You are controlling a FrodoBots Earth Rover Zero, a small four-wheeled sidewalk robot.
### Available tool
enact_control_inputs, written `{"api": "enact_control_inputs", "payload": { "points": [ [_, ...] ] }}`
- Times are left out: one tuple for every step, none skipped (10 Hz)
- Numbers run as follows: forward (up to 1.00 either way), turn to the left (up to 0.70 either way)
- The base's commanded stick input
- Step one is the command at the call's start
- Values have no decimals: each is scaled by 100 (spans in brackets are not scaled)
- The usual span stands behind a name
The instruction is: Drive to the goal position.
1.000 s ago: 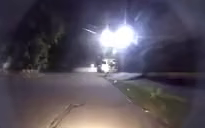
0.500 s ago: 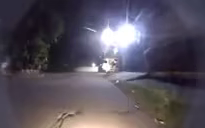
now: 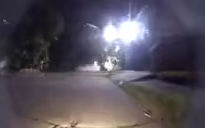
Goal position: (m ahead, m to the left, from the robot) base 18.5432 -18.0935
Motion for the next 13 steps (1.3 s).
{"api": "enact_control_inputs", "payload": {
  "points": [
    [70,0],
    [70,0],
    [70,0],
    [70,0],
    [70,0],
    [70,0],
    [70,0],
    [70,0],
    [70,0],
    [70,0],
    [70,-14],
    [70,-31],
    [70,-34]
  ]
}}
